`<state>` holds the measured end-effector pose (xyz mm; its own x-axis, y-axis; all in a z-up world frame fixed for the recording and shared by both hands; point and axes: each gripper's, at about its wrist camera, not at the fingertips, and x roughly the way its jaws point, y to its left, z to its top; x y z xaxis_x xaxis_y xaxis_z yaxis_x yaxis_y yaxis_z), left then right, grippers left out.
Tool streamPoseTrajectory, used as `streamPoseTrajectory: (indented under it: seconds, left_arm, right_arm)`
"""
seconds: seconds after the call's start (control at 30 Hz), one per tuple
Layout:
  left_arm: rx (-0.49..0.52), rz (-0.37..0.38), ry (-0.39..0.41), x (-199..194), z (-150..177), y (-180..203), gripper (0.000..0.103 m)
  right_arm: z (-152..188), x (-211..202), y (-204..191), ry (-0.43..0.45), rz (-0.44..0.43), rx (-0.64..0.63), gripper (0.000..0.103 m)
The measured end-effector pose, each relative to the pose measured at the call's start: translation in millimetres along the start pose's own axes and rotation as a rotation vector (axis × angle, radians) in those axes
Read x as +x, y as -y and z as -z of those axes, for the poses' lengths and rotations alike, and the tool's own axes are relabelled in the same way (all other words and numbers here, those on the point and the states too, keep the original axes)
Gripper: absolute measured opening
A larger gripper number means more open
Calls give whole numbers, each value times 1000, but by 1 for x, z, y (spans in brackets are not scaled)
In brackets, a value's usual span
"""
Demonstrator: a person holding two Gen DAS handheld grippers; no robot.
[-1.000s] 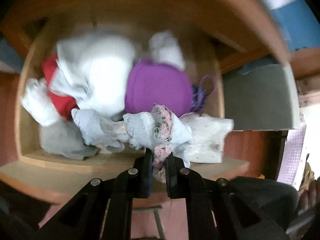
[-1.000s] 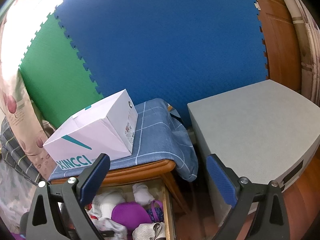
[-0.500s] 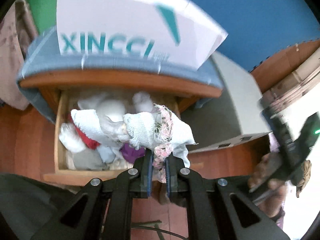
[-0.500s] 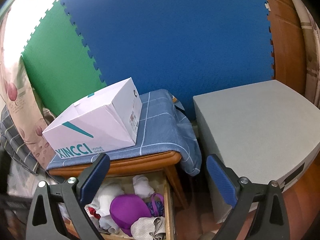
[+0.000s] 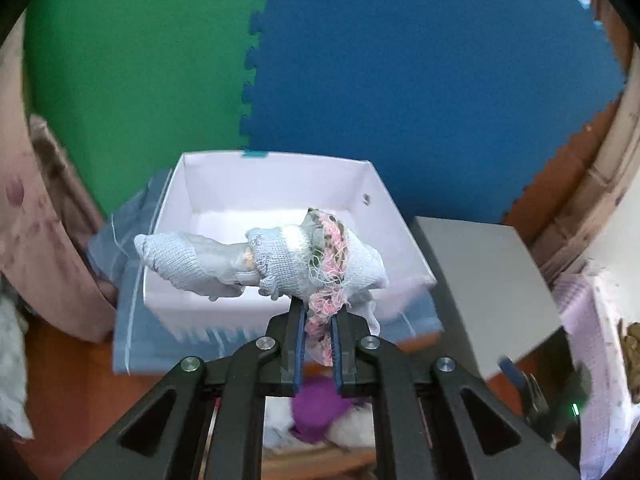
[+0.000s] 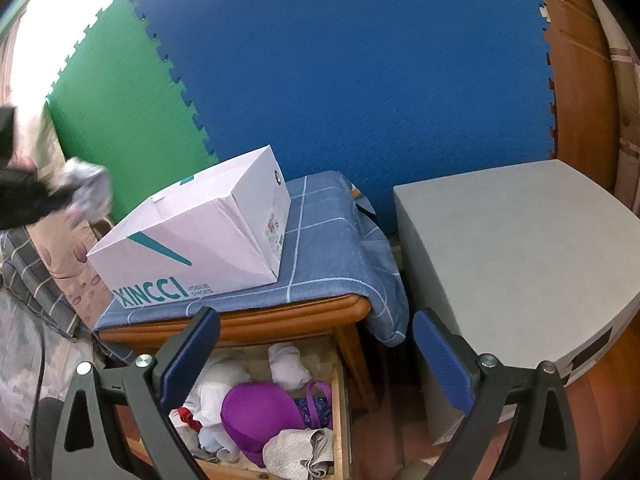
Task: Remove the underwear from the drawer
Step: 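Carry the underwear over the white box and open the left gripper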
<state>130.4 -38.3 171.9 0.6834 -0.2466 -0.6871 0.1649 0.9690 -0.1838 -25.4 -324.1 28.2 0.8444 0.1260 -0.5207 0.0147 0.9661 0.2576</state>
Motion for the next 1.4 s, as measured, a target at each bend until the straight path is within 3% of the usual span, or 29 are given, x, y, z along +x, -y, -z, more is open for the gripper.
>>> streamPoseTrajectory:
  seconds: [0.2,0.4,0.53,0.6,0.67,0.7,0.77,0.83,1.0,1.2,1.3,1.4]
  left_arm:
    - [-13,-126,-47,68,-50,-28,9]
    - [-30,-191,-139,123,-65,-50,11]
    - [-28,-234,-172,143,-69,-57,19]
    - [-32,-252,-181,151,-71,-60,31]
    - [-36,-276,-187,157,-74,-63,63]
    - [-32,-281,-173,157,-76,-64,69]
    - [-15,-302,-148,154,-78,-63,91]
    - [9,-331,-117,148,-78,-60,99]
    - [26,-315,-18,118,-73,-55,102]
    - [-12,-186,126,50,-38,-59,102]
    - [5,-181,171,14,-9,-60,102]
    - [5,-119,174,-8,30,-72,102]
  right_arm:
    - [1,2,-2,-15,-8,-11,99]
    - [2,7,-3,-37,-13,-16,99]
    - [3,10,-7,-53,-12,-31,99]
    - [4,12,-9,-59,-10,-40,99]
    - [5,13,-10,-68,-7,-44,99]
    - [5,14,-10,-72,-6,-46,99]
    - [4,15,-10,-73,-2,-46,99]
    - [4,16,-11,-74,3,-50,99]
    - [4,19,-10,-81,11,-49,99]
    - [6,21,-6,-111,-35,-35,99]
    - [13,28,-15,-182,-110,-71,99]
    - [26,42,-37,-303,-180,-165,99]
